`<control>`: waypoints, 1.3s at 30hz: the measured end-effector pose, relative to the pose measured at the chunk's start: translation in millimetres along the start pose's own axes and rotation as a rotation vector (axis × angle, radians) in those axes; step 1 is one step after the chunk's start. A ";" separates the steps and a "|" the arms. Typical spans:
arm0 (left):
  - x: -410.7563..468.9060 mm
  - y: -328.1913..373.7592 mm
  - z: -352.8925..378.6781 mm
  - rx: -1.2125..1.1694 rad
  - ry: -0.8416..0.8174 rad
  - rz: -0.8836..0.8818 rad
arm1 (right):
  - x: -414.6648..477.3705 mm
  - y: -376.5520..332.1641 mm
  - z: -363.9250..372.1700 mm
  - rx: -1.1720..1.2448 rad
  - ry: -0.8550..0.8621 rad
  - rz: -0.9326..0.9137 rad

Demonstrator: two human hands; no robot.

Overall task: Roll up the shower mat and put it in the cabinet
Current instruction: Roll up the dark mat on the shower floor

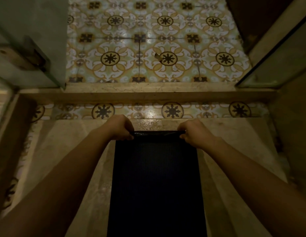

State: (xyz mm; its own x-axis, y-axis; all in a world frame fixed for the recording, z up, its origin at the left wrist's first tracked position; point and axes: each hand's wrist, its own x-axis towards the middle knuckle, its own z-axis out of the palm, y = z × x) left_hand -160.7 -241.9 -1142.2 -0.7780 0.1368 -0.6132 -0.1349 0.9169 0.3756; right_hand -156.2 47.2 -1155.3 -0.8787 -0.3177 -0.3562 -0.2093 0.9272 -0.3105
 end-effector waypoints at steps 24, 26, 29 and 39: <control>-5.6 -2.1 41.8 0.306 0.272 0.254 | -12.9 4.2 18.9 -0.198 0.028 -0.198; -12.9 -3.6 52.7 0.331 0.290 0.303 | -20.7 3.7 23.4 -0.244 0.032 -0.230; -18.3 -8.6 56.5 0.323 0.305 0.300 | -24.5 1.3 25.4 -0.276 0.042 -0.248; -34.6 1.3 68.6 0.547 0.402 0.363 | -43.5 0.6 31.1 -0.300 0.129 -0.290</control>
State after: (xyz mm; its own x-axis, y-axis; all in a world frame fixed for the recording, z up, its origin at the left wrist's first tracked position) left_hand -91.8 -219.7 -1168.2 -0.8925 0.4142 -0.1785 0.4134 0.9095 0.0437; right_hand -104.8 55.4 -1167.4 -0.8073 -0.5641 -0.1733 -0.5542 0.8256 -0.1056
